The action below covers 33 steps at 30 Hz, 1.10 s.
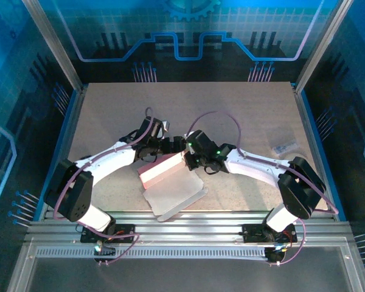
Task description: Fold the paper box
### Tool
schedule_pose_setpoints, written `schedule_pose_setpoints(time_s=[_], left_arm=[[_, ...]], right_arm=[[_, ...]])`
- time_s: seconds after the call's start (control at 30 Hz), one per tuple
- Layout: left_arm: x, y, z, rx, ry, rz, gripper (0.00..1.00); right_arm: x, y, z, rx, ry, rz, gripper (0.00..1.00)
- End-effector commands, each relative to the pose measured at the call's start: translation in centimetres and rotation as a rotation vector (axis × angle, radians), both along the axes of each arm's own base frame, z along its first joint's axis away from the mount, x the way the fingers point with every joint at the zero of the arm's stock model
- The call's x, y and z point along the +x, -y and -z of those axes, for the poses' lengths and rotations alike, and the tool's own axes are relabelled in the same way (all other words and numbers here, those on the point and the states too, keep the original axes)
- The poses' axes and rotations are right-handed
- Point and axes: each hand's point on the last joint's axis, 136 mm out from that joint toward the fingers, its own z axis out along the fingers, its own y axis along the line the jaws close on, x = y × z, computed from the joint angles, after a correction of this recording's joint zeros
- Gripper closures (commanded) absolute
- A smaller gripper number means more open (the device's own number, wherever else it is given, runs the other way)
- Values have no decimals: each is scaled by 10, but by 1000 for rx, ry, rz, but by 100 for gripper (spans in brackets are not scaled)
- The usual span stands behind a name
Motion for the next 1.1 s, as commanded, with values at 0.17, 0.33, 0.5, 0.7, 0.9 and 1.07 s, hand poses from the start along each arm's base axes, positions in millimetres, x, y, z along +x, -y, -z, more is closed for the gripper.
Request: schedule_pose_setpoints(time_s=[0.17,0.33,0.5,0.7,0.9,1.07], left_arm=[[-4,-10,23,44,-15,-66,2],[-8,-6,26,60,-2,-73,2],[-13,-7,30,54,-3,-84,2],[-15,-12,33,69,-1,-101,2],[-17,-13,30,50,20,-103,2],[-17,-13,35,59,11,-96,2]], right_arm=[[-13,-11,-7,79,-21,-39,87],[-16,-10,3,69,-37,-35,87],[-21,-8,16,21,-38,-22,87],[-23,-9,23,-9,-25,-11,87],[-21,-9,18,3,-21,0,86],[-22,-11,12,32,-22,-4,83]])
